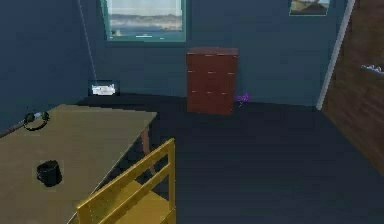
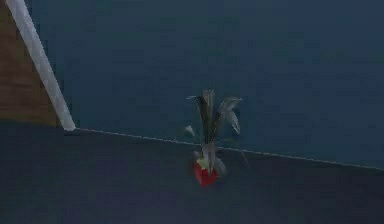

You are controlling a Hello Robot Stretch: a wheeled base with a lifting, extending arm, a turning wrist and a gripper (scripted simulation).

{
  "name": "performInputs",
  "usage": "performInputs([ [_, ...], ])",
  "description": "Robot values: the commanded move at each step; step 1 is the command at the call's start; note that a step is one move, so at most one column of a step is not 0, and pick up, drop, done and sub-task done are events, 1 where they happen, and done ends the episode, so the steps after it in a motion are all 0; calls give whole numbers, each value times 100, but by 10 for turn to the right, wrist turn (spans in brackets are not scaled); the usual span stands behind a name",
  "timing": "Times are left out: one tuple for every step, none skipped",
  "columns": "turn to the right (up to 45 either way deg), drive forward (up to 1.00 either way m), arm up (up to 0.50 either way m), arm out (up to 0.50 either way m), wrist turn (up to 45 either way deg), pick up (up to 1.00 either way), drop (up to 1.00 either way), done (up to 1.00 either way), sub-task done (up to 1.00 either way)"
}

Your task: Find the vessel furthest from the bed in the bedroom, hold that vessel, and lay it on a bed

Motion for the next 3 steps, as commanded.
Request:
performInputs([
  [90, 0, 0, 0, 0, 0, 0, 0, 0],
  [0, 60, 0, 0, 0, 0, 0, 0, 0],
  [30, 0, 0, 0, 0, 0, 0, 0, 0],
])
